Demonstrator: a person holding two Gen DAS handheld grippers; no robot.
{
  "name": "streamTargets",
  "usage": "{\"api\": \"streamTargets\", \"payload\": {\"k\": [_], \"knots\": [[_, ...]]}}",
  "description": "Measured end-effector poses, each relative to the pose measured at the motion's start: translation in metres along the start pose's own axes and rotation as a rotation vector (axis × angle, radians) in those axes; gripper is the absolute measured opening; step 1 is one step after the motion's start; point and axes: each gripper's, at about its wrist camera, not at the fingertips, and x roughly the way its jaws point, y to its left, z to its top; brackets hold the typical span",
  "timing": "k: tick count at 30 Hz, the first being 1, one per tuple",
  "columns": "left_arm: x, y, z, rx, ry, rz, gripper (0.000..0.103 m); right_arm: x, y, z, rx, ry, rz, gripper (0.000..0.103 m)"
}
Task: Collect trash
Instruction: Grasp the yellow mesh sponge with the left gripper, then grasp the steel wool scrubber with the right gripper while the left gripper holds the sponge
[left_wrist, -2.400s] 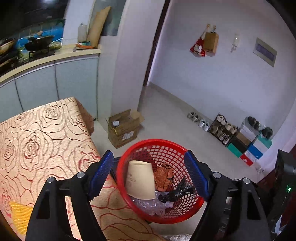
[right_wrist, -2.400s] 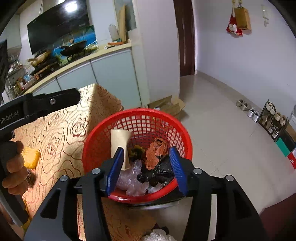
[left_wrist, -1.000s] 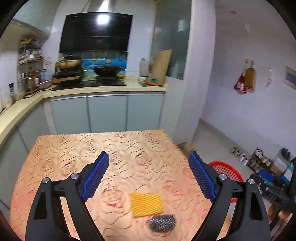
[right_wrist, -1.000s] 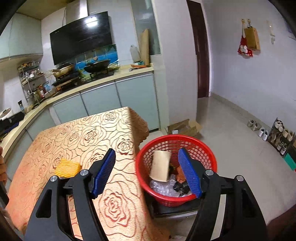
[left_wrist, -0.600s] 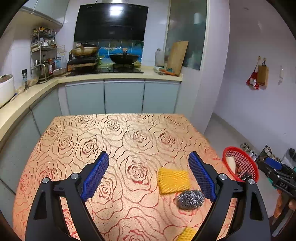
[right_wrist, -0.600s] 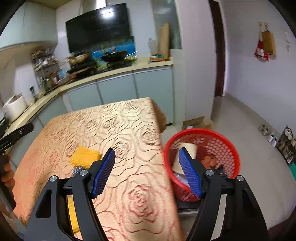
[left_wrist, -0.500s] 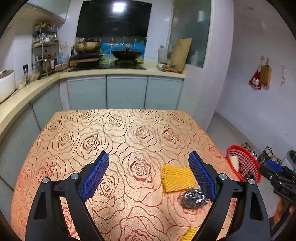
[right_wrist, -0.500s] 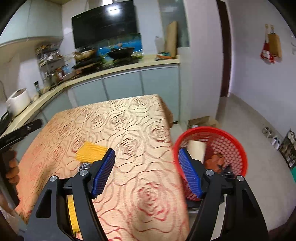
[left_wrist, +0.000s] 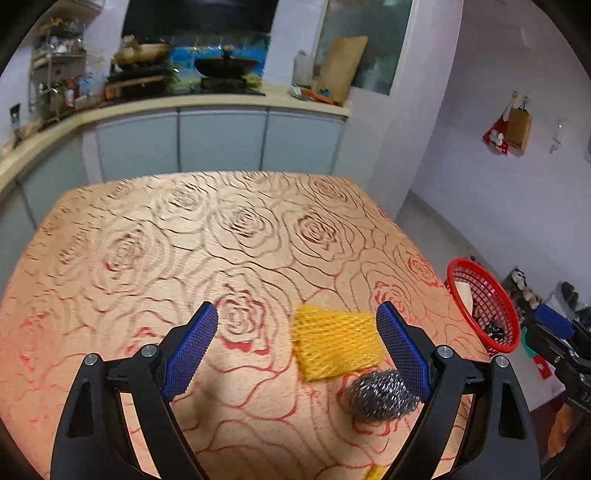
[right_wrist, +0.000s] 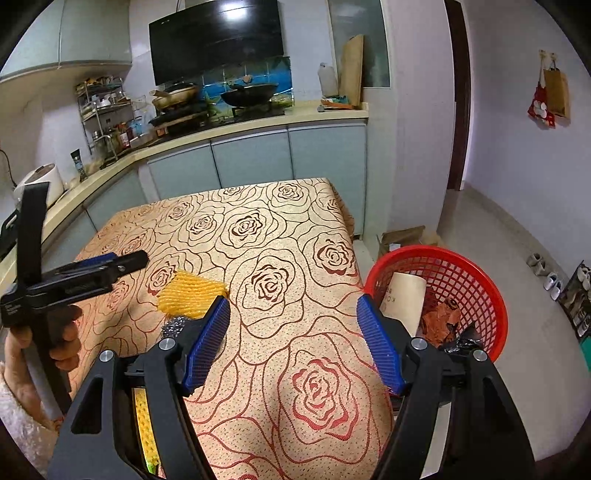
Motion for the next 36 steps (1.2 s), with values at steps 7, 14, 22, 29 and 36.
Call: {"api": "streamTargets", "payload": {"k": [7, 14, 22, 29, 36], "knots": [[0.031, -0.020, -0.003, 0.070, 0.017, 0.039, 0.083, 0.007, -0.007, 0.002, 0.014, 0.006, -0.017, 0.069], [0.054, -0.022, -0.006, 0.073, 0.073, 0.066, 0.063, 0.015, -0.013, 0.005, 0.028, 0.017, -0.023, 0.069], [0.067, -0.030, -0.015, 0.110, 0.123, 0.067, 0.040, 0.024, -0.015, 0.004, 0.042, 0.030, -0.015, 0.069], [0.066, -0.032, -0.018, 0.133, 0.129, 0.077, 0.015, 0.025, -0.013, 0.003, 0.040, 0.038, -0.005, 0.069], [0.047, -0.020, -0.013, 0.093, 0.095, 0.069, 0.007, 0.026, 0.000, 0.000, 0.013, 0.050, 0.018, 0.069]]}}
